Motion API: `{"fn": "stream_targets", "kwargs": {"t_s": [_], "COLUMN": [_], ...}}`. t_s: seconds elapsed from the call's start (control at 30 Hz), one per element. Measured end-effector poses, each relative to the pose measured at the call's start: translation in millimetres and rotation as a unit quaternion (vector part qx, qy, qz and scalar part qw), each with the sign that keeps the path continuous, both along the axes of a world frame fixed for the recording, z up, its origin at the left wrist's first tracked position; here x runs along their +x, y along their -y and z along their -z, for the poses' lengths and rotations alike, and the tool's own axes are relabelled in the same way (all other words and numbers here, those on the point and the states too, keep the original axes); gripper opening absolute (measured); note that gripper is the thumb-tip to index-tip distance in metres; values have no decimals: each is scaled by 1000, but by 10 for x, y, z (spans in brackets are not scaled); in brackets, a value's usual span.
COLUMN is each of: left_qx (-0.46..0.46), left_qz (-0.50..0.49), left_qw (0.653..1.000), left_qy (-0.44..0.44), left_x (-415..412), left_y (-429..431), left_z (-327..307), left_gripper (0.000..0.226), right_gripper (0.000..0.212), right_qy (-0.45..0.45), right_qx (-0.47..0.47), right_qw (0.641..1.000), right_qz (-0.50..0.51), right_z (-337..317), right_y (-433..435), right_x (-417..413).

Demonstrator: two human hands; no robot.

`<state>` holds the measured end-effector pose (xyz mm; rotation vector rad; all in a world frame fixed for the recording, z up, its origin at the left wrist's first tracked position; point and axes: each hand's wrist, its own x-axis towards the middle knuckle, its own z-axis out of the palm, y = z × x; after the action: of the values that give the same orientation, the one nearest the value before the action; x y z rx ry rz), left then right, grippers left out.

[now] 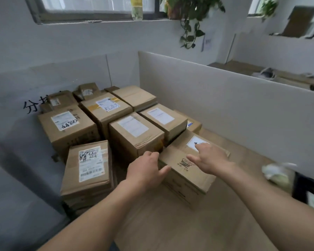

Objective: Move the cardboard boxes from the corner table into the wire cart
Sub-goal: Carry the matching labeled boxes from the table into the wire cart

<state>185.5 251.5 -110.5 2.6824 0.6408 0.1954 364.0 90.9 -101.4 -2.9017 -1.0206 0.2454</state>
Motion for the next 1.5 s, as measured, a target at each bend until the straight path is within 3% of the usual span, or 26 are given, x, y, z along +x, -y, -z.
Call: {"fn": "stream_targets", "kwargs": {"t_s": [0.23, 0.43, 0.73, 1.13, 1.3, 1.4, 1.5], "left_qx": [-70, -108, -101, -156, -186, -207, -263], "left_qz": [29, 43, 49, 30, 12, -29, -114], "left_qw": [995, 986, 990, 987, 982, 976, 952], "left_qy": [-71, -122, -88, -18, 32, 66, 103], "left_x": [556, 720, 625, -400, -972, -1338, -1700], "left_y": [214, 350, 345, 535, 604, 682, 804], "left_z": [390, 691, 858, 970, 993, 1040, 1081], "left_gripper": [69, 53, 43, 37, 37, 36, 51], "right_gripper": [73, 109, 149, 130, 111, 119, 120], "right_qy": [-25, -75, -129, -220, -244, -255, -264], "right_qx": [-41, -65, -80, -36, -7, 7, 36], "right_qw": [998, 992, 983, 971, 964, 959, 955], "right_qz": [50, 80, 101, 87, 103, 124, 127], "right_z": [377, 582, 663, 719, 776, 824, 852], "right_y": [91, 89, 56, 333, 508, 604, 663], "right_x": [601, 1009, 1102, 271, -335, -765, -1192]}}
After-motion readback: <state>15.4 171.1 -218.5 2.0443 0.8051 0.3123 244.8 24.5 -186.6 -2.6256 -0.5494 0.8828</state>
